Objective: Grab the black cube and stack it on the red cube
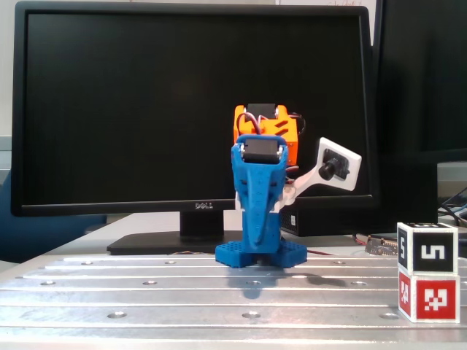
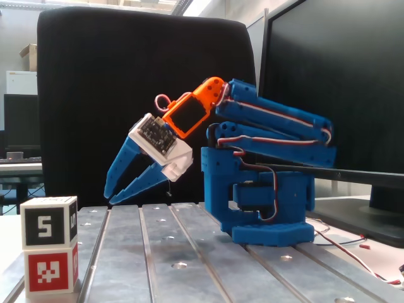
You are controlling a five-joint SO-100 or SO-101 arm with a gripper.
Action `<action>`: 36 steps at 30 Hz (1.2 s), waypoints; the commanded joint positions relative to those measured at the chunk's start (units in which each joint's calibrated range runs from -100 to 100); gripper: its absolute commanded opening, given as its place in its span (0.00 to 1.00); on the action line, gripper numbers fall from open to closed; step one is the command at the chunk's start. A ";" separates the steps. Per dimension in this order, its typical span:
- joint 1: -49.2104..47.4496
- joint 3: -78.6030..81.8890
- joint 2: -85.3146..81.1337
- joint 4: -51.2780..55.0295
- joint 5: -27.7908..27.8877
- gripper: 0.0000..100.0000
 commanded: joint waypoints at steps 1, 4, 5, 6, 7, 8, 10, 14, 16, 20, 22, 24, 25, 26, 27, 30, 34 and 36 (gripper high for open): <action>-0.25 -0.08 -0.60 0.46 -0.24 0.02; -0.25 0.55 -0.18 0.64 -0.24 0.02; -0.25 0.91 -0.26 0.72 -0.24 0.02; -0.25 1.36 -0.26 0.72 -0.24 0.02; -0.25 2.00 -0.26 0.72 -0.18 0.02; -0.25 2.72 -0.26 0.72 -0.18 0.02; -0.25 4.08 -0.26 0.72 0.08 0.02; -0.32 4.35 -0.18 2.60 0.13 0.02; -0.25 4.35 -0.18 4.31 -0.13 0.02; -0.25 4.35 -0.18 6.54 -0.13 0.02; -0.25 4.35 -0.18 6.54 -0.13 0.02; -0.25 4.35 -0.18 6.54 -0.08 0.02; -0.25 4.35 -0.18 6.54 0.03 0.02; -0.25 4.35 -0.10 6.54 0.03 0.02; -0.25 4.44 0.24 6.54 0.03 0.02; -0.25 4.44 0.57 6.54 0.03 0.02; -0.47 4.44 0.57 6.54 0.03 0.02; -0.47 4.44 0.57 6.54 0.03 0.02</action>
